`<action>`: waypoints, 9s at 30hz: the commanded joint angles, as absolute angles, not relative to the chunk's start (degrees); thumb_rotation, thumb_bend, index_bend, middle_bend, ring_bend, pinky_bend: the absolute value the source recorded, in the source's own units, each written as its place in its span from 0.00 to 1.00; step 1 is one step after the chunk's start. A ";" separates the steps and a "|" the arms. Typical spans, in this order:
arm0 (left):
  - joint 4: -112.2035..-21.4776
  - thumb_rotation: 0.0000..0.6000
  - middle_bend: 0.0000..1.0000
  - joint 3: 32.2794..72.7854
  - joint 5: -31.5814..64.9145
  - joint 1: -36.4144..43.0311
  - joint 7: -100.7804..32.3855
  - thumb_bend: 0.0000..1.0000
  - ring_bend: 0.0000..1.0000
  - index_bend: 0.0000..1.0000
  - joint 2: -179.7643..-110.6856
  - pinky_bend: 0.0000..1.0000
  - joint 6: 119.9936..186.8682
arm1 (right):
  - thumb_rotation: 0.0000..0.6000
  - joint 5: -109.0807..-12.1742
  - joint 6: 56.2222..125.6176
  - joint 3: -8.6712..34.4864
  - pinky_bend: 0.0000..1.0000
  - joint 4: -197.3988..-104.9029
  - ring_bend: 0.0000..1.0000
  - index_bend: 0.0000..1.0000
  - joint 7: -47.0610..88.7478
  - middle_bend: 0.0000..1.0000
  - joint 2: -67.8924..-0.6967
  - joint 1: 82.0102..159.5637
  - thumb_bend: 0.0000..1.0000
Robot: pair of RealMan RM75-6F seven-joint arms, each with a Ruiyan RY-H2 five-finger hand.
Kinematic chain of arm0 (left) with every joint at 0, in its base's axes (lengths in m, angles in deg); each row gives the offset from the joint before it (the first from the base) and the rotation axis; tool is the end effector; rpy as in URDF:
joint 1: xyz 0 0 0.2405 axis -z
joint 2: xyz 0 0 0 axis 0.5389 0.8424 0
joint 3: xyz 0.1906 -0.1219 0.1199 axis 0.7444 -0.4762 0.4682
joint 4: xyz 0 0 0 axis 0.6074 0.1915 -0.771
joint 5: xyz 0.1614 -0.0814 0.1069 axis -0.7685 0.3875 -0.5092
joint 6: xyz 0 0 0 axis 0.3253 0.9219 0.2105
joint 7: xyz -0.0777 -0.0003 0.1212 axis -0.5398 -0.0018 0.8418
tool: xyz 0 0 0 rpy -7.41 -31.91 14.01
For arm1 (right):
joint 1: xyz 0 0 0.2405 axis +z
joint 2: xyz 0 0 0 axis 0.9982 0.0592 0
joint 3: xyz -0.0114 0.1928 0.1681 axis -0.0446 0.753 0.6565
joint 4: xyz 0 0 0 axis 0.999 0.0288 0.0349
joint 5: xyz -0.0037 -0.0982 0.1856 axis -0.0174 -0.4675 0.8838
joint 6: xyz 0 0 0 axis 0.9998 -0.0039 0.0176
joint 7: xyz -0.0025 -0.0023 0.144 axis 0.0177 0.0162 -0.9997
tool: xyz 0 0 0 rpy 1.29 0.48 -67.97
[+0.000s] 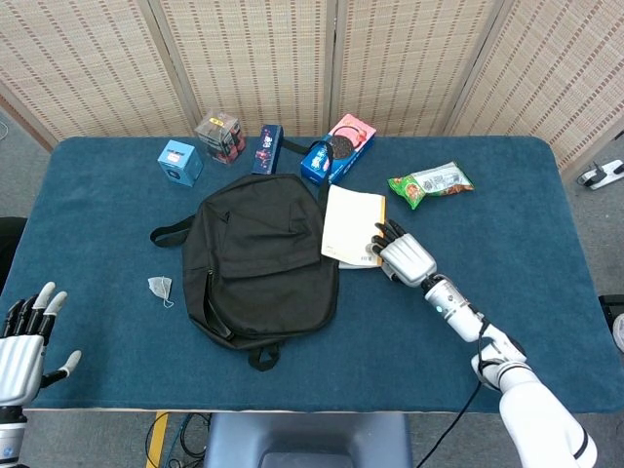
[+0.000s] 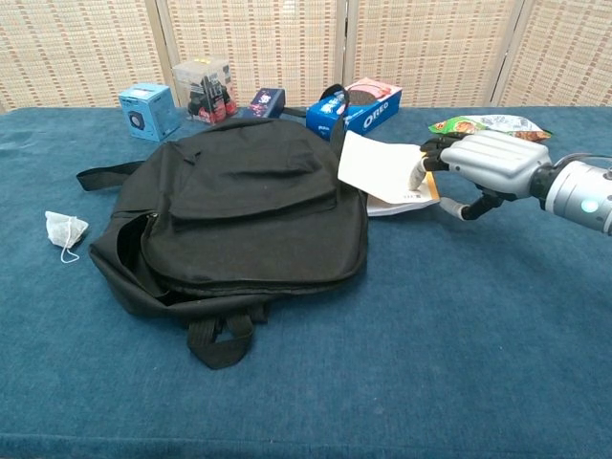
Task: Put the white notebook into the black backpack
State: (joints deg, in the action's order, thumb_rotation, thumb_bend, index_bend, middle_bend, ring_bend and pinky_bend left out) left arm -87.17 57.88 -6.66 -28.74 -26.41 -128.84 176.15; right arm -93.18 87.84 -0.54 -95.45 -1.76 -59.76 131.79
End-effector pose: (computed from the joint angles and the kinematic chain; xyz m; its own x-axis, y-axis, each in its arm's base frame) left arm -0.3099 0.1752 0.1492 0.4728 -0.0160 0.8810 0.8809 0.0337 -0.4722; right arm -0.2365 -0.4075 -0.0275 0.6610 -0.0622 0.7478 -0.6470 -0.5521 0.5259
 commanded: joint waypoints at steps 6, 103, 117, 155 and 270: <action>-86.95 1.00 0.00 57.76 -6.41 -28.73 -26.56 0.26 0.01 0.01 -128.95 0.00 176.06 | 1.00 -92.04 87.26 0.59 0.07 -94.91 0.08 0.29 -1.60 0.27 -60.88 132.85 0.48; -82.11 1.00 0.00 55.63 -12.91 11.52 -28.51 0.26 0.04 0.08 -140.43 0.02 135.52 | 1.00 -87.49 112.56 12.57 0.12 -142.73 0.15 0.63 24.71 0.38 -23.89 122.39 0.51; -80.00 1.00 0.00 56.54 -6.30 14.23 -25.92 0.26 0.04 0.08 -143.99 0.02 130.63 | 1.00 -88.03 111.58 12.81 0.12 -140.94 0.15 0.63 23.09 0.38 -25.14 121.91 0.51; -65.25 1.00 0.31 46.26 5.61 11.16 -43.38 0.43 0.29 0.77 -151.88 0.11 142.49 | 1.00 -94.64 119.14 14.01 0.12 -148.96 0.16 0.63 20.14 0.39 -23.82 120.90 0.51; -60.69 1.00 0.31 42.91 46.93 26.20 -24.81 0.41 0.30 0.75 -147.18 0.11 126.78 | 1.00 -93.74 92.50 4.63 0.00 -103.17 0.00 0.05 17.37 0.03 -69.00 142.19 0.00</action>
